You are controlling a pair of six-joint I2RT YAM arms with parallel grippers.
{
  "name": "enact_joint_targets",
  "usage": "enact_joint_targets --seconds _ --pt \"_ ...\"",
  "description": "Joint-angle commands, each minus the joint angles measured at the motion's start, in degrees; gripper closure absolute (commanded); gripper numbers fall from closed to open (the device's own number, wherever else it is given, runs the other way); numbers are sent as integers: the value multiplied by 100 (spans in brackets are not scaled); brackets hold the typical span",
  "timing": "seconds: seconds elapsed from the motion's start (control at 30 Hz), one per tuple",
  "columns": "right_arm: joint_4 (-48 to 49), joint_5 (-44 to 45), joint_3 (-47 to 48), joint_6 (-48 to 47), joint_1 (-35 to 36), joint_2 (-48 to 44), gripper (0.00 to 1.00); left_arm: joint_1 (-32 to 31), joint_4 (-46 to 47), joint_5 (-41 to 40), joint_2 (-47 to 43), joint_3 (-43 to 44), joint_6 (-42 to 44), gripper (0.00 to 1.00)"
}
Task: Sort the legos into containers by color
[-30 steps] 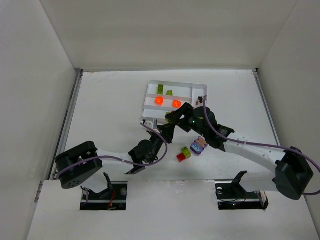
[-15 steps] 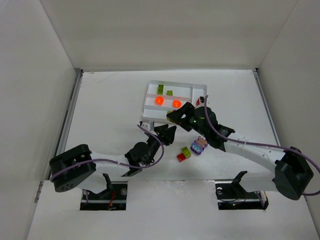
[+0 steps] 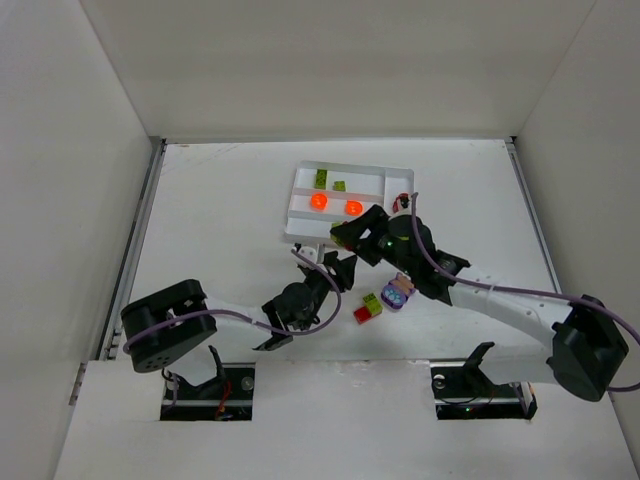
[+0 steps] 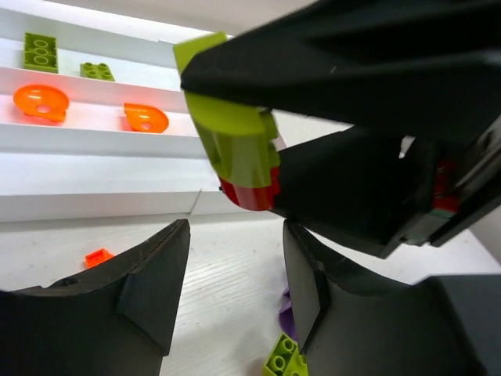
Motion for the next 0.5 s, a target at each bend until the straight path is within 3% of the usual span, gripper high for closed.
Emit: enact_joint_targets --seconds 0.0,0.23,0.47 --pt "417 -156 29 410 101 -373 47 -88 1284 -276 4 368 452 53" --pt "364 -165 -182 613 110 -663 47 -325 1293 -277 -66 580 944 57" --pt "311 -489 -331 657 -504 -1059 47 -519 1293 -233 -470 571 1375 47"
